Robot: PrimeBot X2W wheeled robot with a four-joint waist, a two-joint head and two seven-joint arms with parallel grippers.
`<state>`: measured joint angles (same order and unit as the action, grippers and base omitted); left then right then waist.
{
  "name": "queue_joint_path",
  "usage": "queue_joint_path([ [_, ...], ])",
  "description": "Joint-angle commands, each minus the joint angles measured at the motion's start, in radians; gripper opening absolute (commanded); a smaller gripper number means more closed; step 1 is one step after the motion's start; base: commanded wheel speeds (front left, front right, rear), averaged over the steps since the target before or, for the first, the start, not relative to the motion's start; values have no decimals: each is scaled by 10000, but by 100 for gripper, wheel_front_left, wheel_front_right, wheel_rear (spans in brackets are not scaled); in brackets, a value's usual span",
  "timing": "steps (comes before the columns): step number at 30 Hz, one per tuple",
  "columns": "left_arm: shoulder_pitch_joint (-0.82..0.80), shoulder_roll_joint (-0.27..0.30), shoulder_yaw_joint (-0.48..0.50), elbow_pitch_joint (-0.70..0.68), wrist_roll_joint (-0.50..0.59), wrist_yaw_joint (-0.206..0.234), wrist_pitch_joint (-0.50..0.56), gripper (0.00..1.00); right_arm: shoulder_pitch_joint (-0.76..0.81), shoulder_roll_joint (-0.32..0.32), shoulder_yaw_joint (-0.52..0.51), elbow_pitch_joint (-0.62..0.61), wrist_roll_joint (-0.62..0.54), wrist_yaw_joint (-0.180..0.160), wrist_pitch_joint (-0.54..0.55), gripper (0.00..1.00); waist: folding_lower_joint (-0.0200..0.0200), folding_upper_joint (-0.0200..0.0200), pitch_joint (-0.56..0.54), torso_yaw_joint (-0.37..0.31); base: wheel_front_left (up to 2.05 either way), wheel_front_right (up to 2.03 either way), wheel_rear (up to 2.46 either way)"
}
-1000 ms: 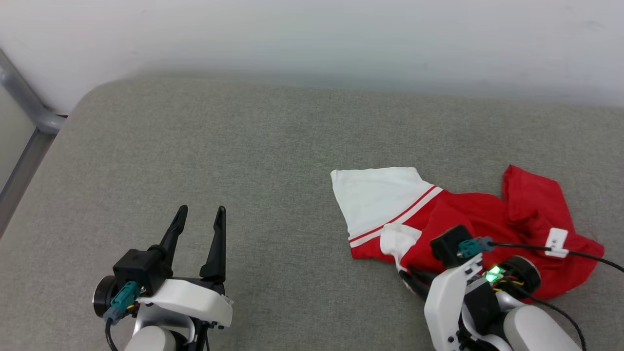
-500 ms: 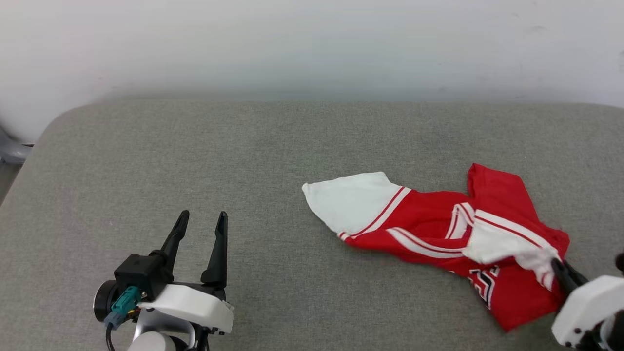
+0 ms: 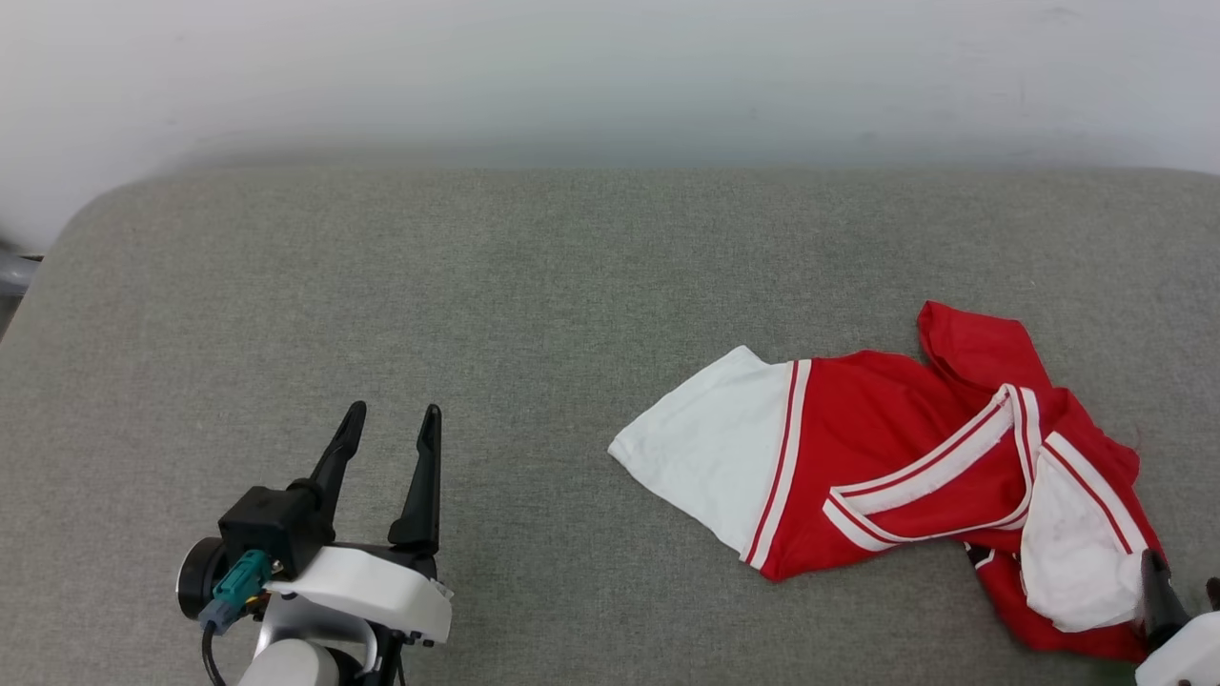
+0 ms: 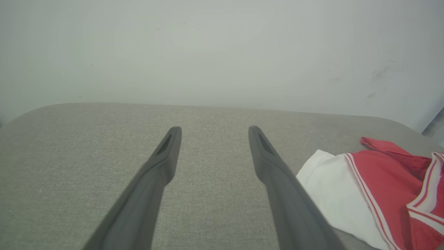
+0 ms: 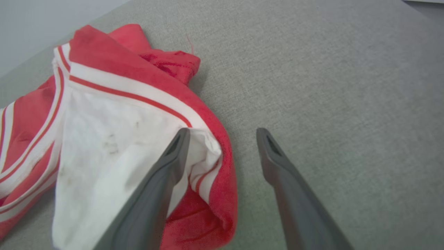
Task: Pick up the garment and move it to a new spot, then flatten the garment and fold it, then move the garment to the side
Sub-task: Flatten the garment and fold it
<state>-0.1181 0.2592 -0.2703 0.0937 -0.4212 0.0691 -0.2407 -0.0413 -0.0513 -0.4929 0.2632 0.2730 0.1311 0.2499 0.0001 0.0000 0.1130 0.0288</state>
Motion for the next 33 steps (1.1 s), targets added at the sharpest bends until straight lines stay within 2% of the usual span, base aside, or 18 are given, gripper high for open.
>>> queue_joint_path([
  [1,-62,16,-5,30,-40,-8,-40,100,-81,7,-8,6,-11,-7,-231,100,-1,0,-55,14,0,0,0],
  [8,275,-14,-3,125,-94,114,-76,100,275,12,58,-824,-509,-7,-2325,100,-1,0,-508,-5,0,0,0],
  [12,488,5,-11,126,-132,200,-40,100,514,15,641,-1491,-1010,-7,-2836,100,-1,0,-804,-59,0,0,0],
  [25,873,174,-125,41,-170,365,344,100,1990,9,3397,-4259,-1599,-7,-1897,100,-1,0,-1291,-256,0,0,0],
  [30,478,309,-459,194,-59,269,1082,100,2335,11,3960,-5001,-1375,-7,-1652,100,-1,0,-1261,-553,0,0,0],
  [33,56,318,-882,436,-8,10,1807,100,2316,11,4126,-5230,-1236,-7,-1615,100,-1,0,-1164,-780,0,0,0],
])
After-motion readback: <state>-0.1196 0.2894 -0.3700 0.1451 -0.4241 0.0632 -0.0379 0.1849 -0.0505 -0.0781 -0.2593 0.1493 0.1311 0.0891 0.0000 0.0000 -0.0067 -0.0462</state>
